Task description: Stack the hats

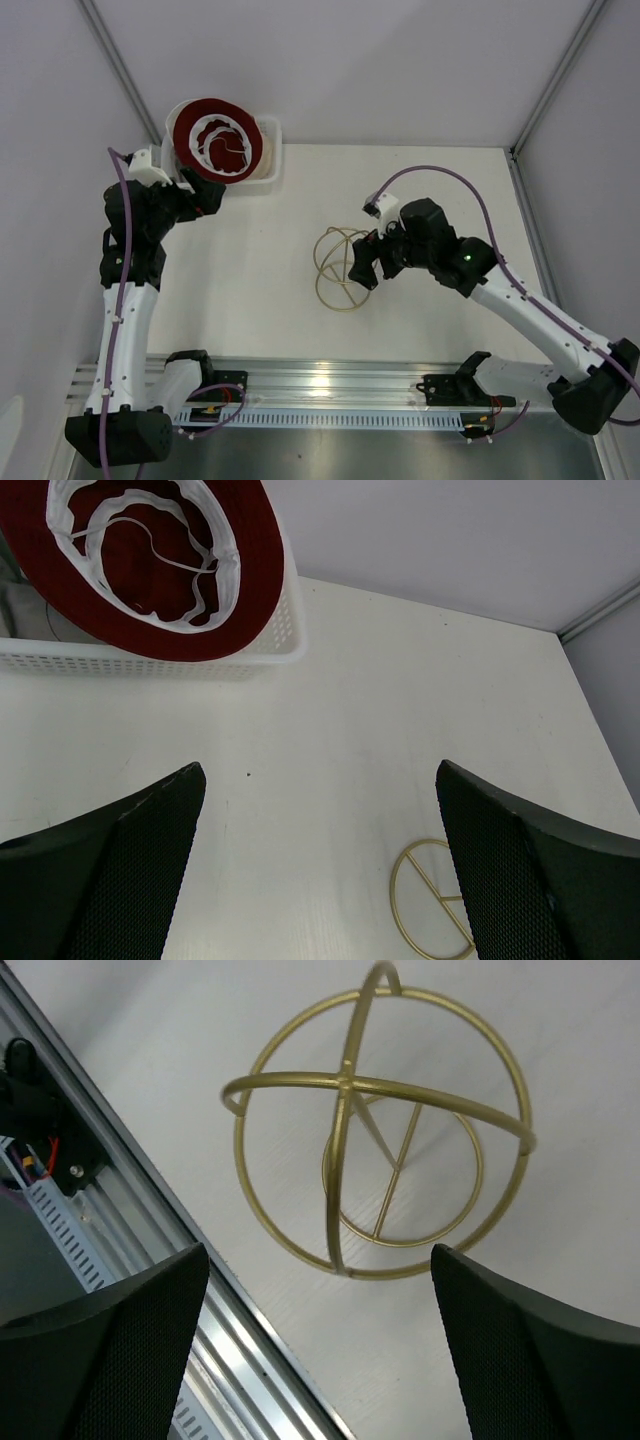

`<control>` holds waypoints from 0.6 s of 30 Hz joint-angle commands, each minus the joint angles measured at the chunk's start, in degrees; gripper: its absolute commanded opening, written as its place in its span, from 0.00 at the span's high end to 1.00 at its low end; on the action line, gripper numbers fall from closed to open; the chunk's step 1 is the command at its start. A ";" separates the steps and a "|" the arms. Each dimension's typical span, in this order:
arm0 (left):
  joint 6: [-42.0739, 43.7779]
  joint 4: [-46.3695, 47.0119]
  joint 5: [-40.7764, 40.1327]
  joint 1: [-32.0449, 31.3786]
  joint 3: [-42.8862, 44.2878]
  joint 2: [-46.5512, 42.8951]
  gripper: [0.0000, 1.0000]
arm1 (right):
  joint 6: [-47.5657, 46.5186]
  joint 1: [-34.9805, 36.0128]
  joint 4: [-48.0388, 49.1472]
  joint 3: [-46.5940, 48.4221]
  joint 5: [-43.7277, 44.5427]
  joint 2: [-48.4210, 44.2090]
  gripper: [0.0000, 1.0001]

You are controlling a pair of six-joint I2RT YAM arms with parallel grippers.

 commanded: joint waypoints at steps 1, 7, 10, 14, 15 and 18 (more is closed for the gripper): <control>-0.36 1.83 0.91 0.31 0.06 -0.50 0.00 | 1.10 0.21 -4.07 8.07 1.97 -8.23 0.04; -0.79 -2.12 -5.85 0.31 1.72 1.78 0.00 | 0.32 -0.49 0.99 12.74 19.16 -13.53 0.01; -2.10 -3.97 -12.00 0.31 3.22 4.85 0.00 | -0.30 -6.60 8.10 11.42 25.97 -11.25 0.01; -9.31 -5.91 -10.55 3.98 10.49 12.66 0.01 | 7.42 -23.40 17.34 12.30 11.95 -0.38 0.01; -12.10 -5.65 -5.73 4.87 13.56 16.69 0.00 | 8.74 -26.04 22.93 11.86 8.51 1.05 0.01; -15.02 -3.63 -6.20 6.90 19.91 24.34 0.01 | 12.44 -30.90 30.53 9.49 1.37 4.84 0.01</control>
